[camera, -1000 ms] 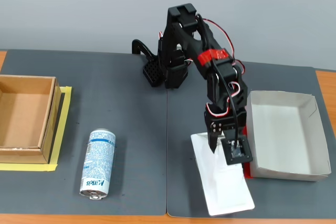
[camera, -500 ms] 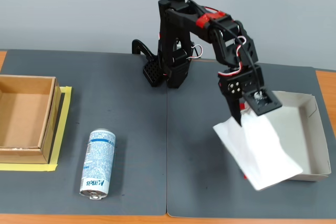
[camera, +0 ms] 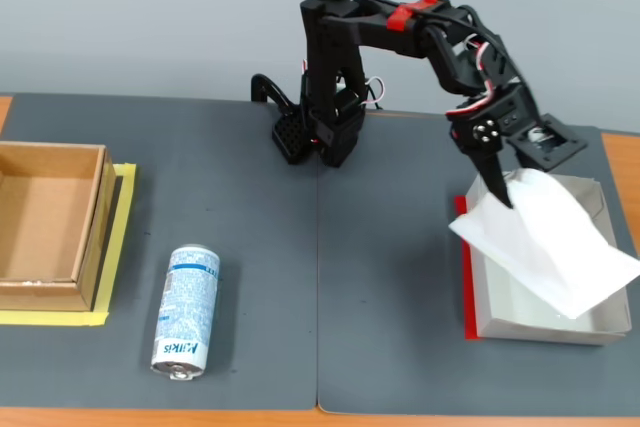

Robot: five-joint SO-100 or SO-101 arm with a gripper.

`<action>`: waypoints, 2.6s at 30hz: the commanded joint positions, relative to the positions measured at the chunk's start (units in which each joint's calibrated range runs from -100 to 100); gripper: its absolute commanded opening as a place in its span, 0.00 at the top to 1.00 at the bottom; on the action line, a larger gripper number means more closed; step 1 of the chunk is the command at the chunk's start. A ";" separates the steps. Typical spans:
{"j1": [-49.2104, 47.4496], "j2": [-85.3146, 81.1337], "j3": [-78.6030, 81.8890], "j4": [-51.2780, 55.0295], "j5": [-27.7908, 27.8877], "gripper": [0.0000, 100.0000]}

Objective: Pick the sandwich and put it in the gray box

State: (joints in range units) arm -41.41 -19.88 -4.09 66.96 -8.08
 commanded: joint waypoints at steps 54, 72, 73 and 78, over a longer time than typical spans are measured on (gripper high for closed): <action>-9.42 23.91 -21.83 -5.24 0.19 0.65; -9.20 23.74 -21.83 -5.32 0.24 0.65; -9.05 23.65 -21.92 -5.32 0.24 0.65; -8.68 21.62 -21.38 -5.24 0.29 0.65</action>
State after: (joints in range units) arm -50.70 5.61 -23.30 62.01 -8.03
